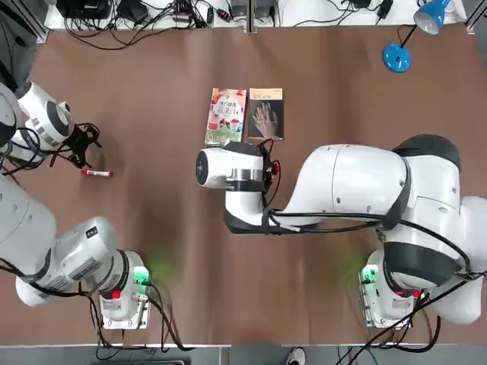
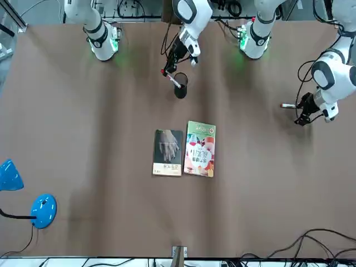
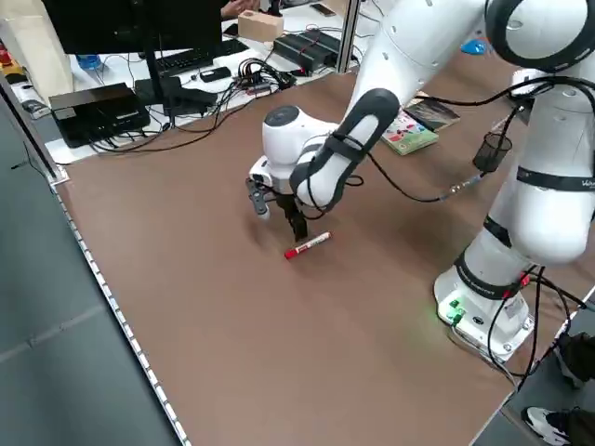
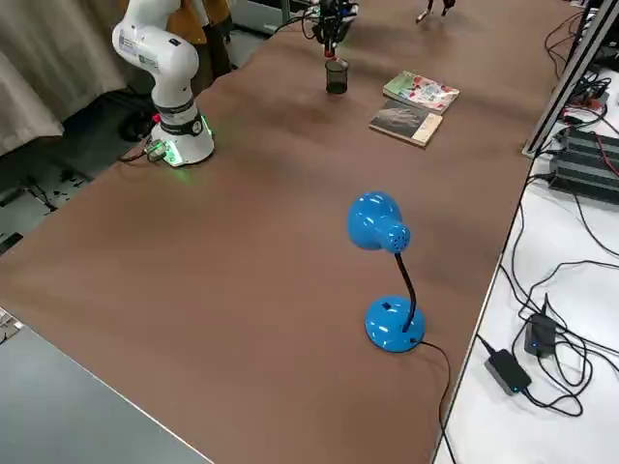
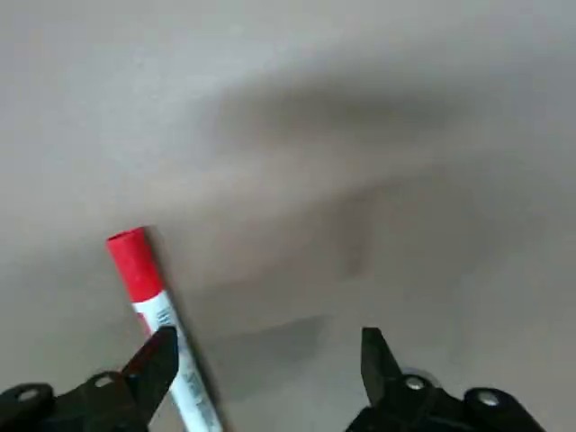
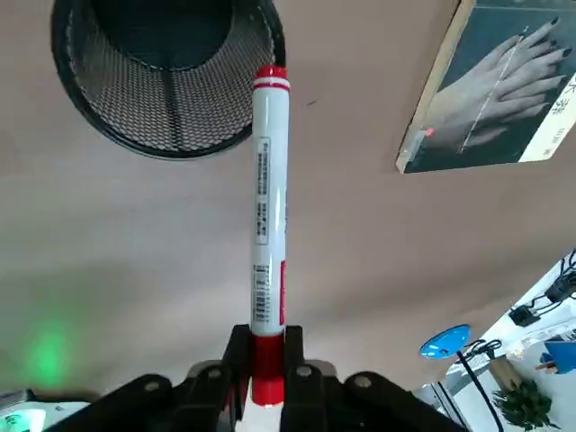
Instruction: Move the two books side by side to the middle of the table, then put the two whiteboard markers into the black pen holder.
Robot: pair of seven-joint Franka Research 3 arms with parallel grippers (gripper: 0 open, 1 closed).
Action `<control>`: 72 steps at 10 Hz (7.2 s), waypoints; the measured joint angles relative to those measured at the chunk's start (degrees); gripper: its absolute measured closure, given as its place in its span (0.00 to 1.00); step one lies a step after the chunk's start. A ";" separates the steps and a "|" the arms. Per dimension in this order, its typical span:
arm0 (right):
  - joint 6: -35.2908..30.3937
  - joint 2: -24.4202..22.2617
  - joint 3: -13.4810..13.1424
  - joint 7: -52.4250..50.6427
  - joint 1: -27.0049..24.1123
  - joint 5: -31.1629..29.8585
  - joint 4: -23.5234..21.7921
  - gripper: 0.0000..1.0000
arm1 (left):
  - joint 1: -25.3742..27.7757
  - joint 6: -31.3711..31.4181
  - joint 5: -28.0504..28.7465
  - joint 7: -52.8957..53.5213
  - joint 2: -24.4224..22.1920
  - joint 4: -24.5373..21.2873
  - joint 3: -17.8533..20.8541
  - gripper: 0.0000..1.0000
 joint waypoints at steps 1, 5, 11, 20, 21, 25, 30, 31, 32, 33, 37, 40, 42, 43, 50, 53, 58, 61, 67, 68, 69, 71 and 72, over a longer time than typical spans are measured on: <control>-0.44 0.00 0.01 0.21 0.67 0.00 0.01 0.81 | 0.33 0.00 0.00 0.00 -1.35 -1.50 0.00 0.05; -0.76 0.03 0.02 0.56 3.30 -0.01 0.11 0.81 | 1.18 8.07 0.00 0.36 -1.36 -7.32 0.00 0.00; -0.90 5.84 -0.34 2.04 5.00 -0.03 3.60 0.81 | 1.73 9.93 0.00 0.63 -0.88 -7.54 -0.10 0.48; -0.97 9.32 -1.56 2.08 3.82 -1.51 7.89 0.38 | 1.68 -14.19 0.00 -7.72 -15.96 5.53 -12.33 0.83; -0.97 9.33 -1.78 2.30 3.62 -1.53 8.20 0.24 | 1.59 -18.68 0.11 -9.67 -18.45 8.27 -15.16 0.83; -1.68 3.52 -2.54 2.52 -2.39 0.34 12.47 0.01 | 1.37 -25.86 5.24 -22.31 -24.18 12.66 -28.00 0.83; -2.49 -7.01 -2.72 1.94 -20.81 6.42 11.89 0.01 | -0.73 -31.80 5.40 -33.29 -31.79 12.77 -42.12 0.83; -2.29 -7.72 -2.78 1.85 -26.11 8.95 11.83 0.01 | -1.26 -32.68 5.40 -35.50 -33.07 12.74 -45.67 0.83; -1.94 -8.46 -2.86 1.82 -31.45 11.60 11.85 0.01 | -2.07 -33.16 5.40 -37.13 -34.26 12.68 -48.36 0.83; -1.72 -9.53 -2.86 1.77 -36.81 13.02 11.84 0.01 | -3.34 -33.57 5.40 -37.97 -35.19 12.60 -49.64 0.83; -1.77 -14.47 -2.89 -0.11 -55.28 18.45 12.09 0.01 | -8.28 -33.72 5.40 -38.01 -35.77 13.79 -49.20 0.83; -1.69 -16.45 -2.81 -0.50 -65.65 21.71 13.44 0.01 | -16.93 -33.73 5.31 -37.26 -31.08 19.82 -39.17 0.83; -1.67 -18.42 -0.01 2.06 -73.11 22.19 14.12 0.00 | -25.38 -35.58 5.34 -36.70 -24.82 25.55 -29.22 0.83; -1.69 -20.01 5.78 4.21 -79.31 22.25 14.10 0.00 | -30.05 -37.55 5.34 -36.71 -21.79 28.94 -24.27 0.83; -2.84 -23.36 15.04 8.44 -89.58 22.11 13.08 0.00 | -52.12 -47.09 10.84 -41.28 -11.09 43.20 -4.64 0.83; -2.71 -23.35 15.02 8.44 -91.23 21.18 13.09 0.00 | -55.35 -53.96 19.48 -43.99 -10.92 43.96 -6.66 0.83; 1.41 -21.98 15.04 8.52 -93.36 21.10 13.04 0.00 | -58.93 -65.47 27.95 -51.02 -10.40 41.82 -18.21 0.83; 6.29 -20.36 15.15 8.52 -93.90 21.11 12.60 0.00 | -60.69 -67.05 28.95 -55.21 -10.31 37.17 -23.82 0.83; 7.55 -19.20 15.31 8.53 -94.04 21.18 12.44 0.00 | -72.94 -67.32 31.88 -73.42 -2.88 32.99 -24.54 0.83; 7.56 -19.06 15.34 8.54 -94.05 21.19 12.41 0.00 | -73.94 -67.53 31.88 -74.71 -2.52 32.42 -24.54 0.83; 8.08 -18.57 15.37 8.55 -94.04 21.20 12.39 0.00 | -75.13 -67.71 31.87 -76.33 -2.09 31.95 -24.55 0.83; 9.46 -17.40 15.40 8.55 -94.06 21.20 12.37 0.00 | -77.72 -67.86 31.85 -80.84 0.15 31.66 -24.55 0.83; 9.69 -17.09 15.40 8.55 -94.09 21.20 12.37 0.00 | -79.13 -67.90 31.85 -83.16 1.76 31.65 -24.50 0.83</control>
